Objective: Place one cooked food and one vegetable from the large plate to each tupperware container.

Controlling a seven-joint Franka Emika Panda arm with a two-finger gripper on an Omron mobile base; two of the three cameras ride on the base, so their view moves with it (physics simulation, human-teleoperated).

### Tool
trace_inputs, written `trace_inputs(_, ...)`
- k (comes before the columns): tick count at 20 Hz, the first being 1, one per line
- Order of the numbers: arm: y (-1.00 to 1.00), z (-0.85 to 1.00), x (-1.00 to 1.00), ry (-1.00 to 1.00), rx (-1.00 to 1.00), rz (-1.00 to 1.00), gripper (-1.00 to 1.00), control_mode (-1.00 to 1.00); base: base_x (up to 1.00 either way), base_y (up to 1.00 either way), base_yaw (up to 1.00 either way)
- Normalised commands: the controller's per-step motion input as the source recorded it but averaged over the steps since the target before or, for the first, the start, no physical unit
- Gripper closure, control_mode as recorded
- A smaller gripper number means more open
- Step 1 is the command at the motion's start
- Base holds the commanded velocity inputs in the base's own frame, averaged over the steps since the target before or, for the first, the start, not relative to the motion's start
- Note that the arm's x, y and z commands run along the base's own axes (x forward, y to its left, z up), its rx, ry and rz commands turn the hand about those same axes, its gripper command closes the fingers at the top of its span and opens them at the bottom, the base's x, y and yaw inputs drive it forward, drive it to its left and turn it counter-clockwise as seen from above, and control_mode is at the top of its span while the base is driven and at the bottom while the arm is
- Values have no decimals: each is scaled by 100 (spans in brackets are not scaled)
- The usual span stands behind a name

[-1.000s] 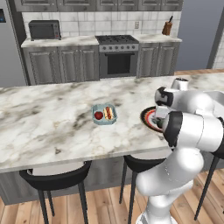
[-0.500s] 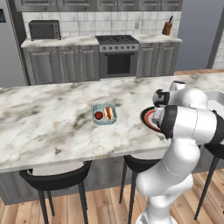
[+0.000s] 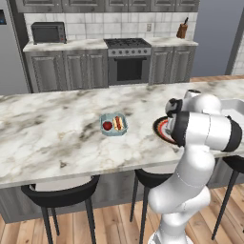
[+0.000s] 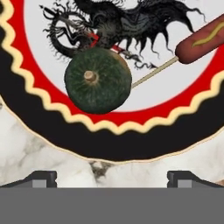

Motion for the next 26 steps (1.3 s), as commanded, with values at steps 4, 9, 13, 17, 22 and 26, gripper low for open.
trace_inputs(4,0,-11,20,0,0,0,-100,-100,0,0,0)
trace_inputs(9,0,-15,21,0,0,0,-100,-100,0,0,0)
trace_inputs(13,0,-22,12,0,0,0,-100,-100,0,0,0)
trace_inputs(17,0,-27,17,0,1,0,-100,-100,0,0,0)
trace_inputs(22,0,-21,17,-1,0,0,-100,-100,0,0,0)
trace_inputs(26,-5,-16,20,-1,0,0,-100,-100,0,0,0)
